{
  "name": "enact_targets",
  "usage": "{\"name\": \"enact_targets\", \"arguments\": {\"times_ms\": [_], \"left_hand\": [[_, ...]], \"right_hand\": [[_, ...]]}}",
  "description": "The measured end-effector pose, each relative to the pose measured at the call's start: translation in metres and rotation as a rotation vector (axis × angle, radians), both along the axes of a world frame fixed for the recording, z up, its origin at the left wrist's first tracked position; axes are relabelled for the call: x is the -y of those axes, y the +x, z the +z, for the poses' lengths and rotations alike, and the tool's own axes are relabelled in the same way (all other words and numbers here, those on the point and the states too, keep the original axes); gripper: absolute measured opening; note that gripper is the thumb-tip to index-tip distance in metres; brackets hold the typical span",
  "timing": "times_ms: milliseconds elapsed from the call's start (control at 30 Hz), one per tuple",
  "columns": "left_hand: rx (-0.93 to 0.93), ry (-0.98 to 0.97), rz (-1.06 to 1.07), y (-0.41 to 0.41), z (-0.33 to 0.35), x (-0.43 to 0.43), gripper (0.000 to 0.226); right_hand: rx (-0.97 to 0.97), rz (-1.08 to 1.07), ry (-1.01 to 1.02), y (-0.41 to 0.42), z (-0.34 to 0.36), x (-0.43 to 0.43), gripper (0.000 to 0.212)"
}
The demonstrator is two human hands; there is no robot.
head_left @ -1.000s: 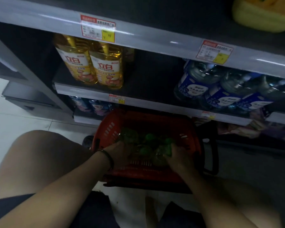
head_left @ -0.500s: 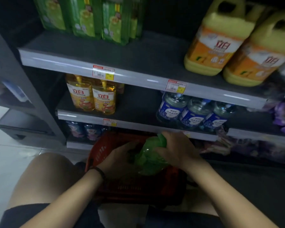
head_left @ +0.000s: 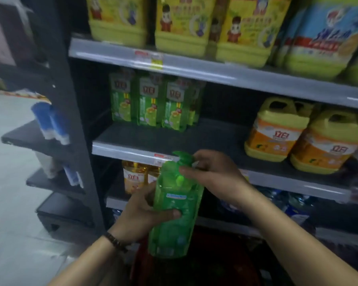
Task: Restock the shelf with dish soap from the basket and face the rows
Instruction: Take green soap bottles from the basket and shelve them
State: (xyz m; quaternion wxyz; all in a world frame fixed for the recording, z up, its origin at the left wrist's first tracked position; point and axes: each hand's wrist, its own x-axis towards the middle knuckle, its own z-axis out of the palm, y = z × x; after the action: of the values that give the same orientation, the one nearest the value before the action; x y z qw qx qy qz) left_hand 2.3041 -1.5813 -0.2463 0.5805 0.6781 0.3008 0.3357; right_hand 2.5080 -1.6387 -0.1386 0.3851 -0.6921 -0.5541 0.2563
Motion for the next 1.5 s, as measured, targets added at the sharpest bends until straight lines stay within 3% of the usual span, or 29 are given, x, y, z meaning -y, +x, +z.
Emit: {"name": "enact_targets", "arguments": {"times_ms": [100,200,333,567,667,767,933,1033,1200,1267,1367,1500], "left_hand": [[0.039,-0.004,0.047,-0.017,0.024,-0.023,0.049],[0.085,0.007,0.105,-0.032,0.041,-0.049,0.051],[0.130,0.001,0.135,-0.042,0.063,-0.081,0.047],[0.237,-0.093,0.280,-0.050,0.095,-0.142,0.037],[0.188,-0.027,0.345,-0.057,0.093,-0.167,0.037],[0.129,0.082,0.311,-0.066,0.084,-0.184,0.040],[-0.097,0.395,0.357,-0.073,0.077,-0.209,0.077],[-0.159,0.348,0.404,-0.069,0.070,-0.218,0.074],[-0.254,0.387,0.365,-0.063,0.055,-0.238,0.094],[-0.346,0.383,0.411,-0.059,0.053,-0.245,0.086],[-0.411,0.409,0.442,-0.057,0.054,-0.252,0.056],[-0.392,0.418,0.399,-0.060,0.054,-0.253,0.056]], "right_hand": [[-0.137,-0.035,0.076,-0.005,-0.008,-0.013,0.047],[-0.236,0.089,-0.049,-0.014,-0.020,-0.022,0.036],[-0.258,0.230,-0.095,-0.045,-0.037,-0.050,0.059],[-0.426,0.173,-0.081,-0.069,-0.017,-0.142,0.049],[-0.448,0.143,-0.023,-0.076,-0.004,-0.180,0.046],[-0.370,0.059,0.051,-0.079,0.007,-0.219,0.055],[-0.380,0.104,0.178,-0.086,0.002,-0.271,0.058],[-0.363,0.094,0.234,-0.094,-0.020,-0.295,0.064],[-0.196,0.070,0.285,-0.099,-0.033,-0.321,0.069],[-0.066,0.016,0.284,-0.103,-0.032,-0.328,0.072],[0.056,-0.064,0.270,-0.109,-0.031,-0.337,0.074],[0.184,-0.083,0.175,-0.108,-0.031,-0.346,0.078]]}}
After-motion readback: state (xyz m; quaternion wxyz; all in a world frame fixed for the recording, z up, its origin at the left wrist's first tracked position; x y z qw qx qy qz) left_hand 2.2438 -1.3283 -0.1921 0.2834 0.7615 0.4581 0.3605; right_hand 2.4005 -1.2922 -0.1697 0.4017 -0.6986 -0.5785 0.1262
